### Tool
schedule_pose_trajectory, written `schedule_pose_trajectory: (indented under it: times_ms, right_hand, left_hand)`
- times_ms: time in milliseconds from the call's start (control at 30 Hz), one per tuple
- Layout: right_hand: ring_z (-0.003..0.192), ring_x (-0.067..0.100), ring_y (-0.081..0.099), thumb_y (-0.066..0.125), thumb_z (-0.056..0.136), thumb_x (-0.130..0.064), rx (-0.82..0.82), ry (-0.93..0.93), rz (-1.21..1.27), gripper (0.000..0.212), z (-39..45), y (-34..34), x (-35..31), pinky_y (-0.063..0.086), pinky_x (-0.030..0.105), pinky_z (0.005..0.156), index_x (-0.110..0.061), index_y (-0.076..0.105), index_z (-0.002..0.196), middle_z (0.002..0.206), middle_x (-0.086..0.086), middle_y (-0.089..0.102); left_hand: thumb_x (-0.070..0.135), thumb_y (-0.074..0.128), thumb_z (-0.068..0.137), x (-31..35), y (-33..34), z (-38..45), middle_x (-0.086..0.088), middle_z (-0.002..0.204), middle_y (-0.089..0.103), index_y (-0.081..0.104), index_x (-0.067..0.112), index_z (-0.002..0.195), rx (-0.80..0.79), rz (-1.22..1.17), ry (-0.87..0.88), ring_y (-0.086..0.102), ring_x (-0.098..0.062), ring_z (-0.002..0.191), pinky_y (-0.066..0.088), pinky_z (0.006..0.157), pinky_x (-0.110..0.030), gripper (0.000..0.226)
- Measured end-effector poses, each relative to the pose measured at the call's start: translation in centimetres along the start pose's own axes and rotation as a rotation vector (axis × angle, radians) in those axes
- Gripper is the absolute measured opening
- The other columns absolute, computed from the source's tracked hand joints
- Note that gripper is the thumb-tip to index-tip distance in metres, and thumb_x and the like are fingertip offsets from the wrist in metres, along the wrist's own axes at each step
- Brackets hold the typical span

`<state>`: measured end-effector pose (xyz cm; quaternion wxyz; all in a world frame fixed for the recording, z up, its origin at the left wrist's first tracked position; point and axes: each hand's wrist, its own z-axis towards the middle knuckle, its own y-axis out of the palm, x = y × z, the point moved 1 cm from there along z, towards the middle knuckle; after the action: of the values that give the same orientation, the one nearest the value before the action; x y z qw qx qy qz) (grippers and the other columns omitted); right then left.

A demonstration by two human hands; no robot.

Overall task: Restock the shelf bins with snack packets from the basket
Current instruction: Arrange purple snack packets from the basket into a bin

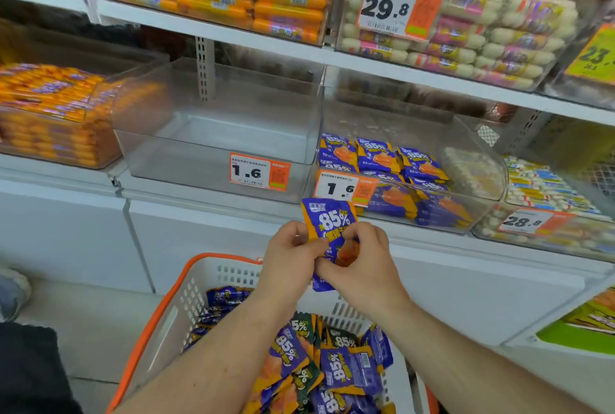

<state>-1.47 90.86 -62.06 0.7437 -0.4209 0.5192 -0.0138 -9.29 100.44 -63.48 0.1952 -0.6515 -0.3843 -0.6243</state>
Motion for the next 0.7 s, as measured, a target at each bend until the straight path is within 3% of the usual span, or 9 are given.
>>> schedule_pose_trajectory:
  times_ms: [167,267,333,367,467,567,700]
  right_hand:
    - [0.092,-0.002,0.047,0.084,0.061,-0.04,0.088,-0.073,0.061,0.055,1.2,-1.8,-2.2,0.047,0.021,0.072,-0.034,0.043,0.097,0.105,-0.016,0.042]
    - [0.093,-0.002,0.047,0.083,0.064,-0.039,0.165,-0.121,0.041,0.053,3.1,-3.2,-2.9,0.039,0.014,0.07,-0.036,0.042,0.098,0.106,-0.016,0.044]
    - [0.091,0.001,0.045,0.082,0.063,-0.037,0.236,-0.146,0.003,0.055,5.0,-4.4,-3.1,0.039,0.017,0.073,-0.032,0.044,0.102,0.105,-0.013,0.044]
    - [0.09,0.003,0.044,0.082,0.063,-0.038,0.262,-0.161,-0.036,0.055,6.2,-5.0,-3.2,0.04,0.021,0.075,-0.03,0.046,0.104,0.104,-0.011,0.044]
    - [0.094,0.009,0.046,0.08,0.066,-0.045,0.272,-0.19,-0.165,0.05,10.4,-6.4,-4.0,0.042,0.029,0.079,-0.029,0.053,0.105,0.1,-0.01,0.047]
    - [0.103,0.014,0.053,0.077,0.069,-0.052,0.211,-0.075,-0.149,0.051,15.2,-6.6,-4.5,0.047,0.035,0.088,-0.031,0.058,0.112,0.109,-0.011,0.055]
    - [0.107,0.022,0.057,0.074,0.071,-0.053,0.072,0.141,-0.162,0.053,21.6,-5.3,-4.0,0.045,0.033,0.083,-0.027,0.063,0.115,0.115,-0.003,0.062]
  left_hand:
    - [0.008,0.055,0.094,3.8,1.7,1.0,-0.004,0.084,0.074,0.061,0.009,0.089,-0.121,-0.02,0.112,0.07,-0.017,0.072,0.049,0.055,-0.024,0.008]
    - [0.026,0.045,0.099,5.9,1.7,4.1,0.006,0.081,0.064,0.059,0.009,0.087,-0.024,0.219,0.474,0.061,-0.01,0.076,0.046,0.064,-0.019,0.025]
    - [0.034,0.047,0.092,7.9,1.7,7.3,0.005,0.092,0.059,0.057,0.017,0.089,0.113,0.427,0.706,0.055,-0.01,0.08,0.045,0.074,-0.026,0.02]
    - [0.033,0.05,0.091,8.9,1.7,9.1,0.003,0.102,0.058,0.056,0.02,0.096,0.159,0.55,0.737,0.055,-0.011,0.083,0.045,0.078,-0.03,0.015]
    - [0.04,0.05,0.096,10.7,2.0,14.4,-0.002,0.128,0.055,0.046,0.021,0.128,0.085,1.004,0.595,0.058,-0.024,0.105,0.048,0.09,-0.039,0.037]
    - [0.057,0.028,0.099,10.1,2.1,16.3,-0.013,0.123,0.062,0.047,0.022,0.12,-0.032,1.33,0.38,0.059,-0.035,0.109,0.048,0.088,-0.04,0.046]
    - [0.049,0.026,0.101,9.2,2.6,15.2,-0.018,0.118,0.064,0.051,0.015,0.12,0.046,1.582,0.477,0.06,-0.038,0.108,0.043,0.08,-0.039,0.047]
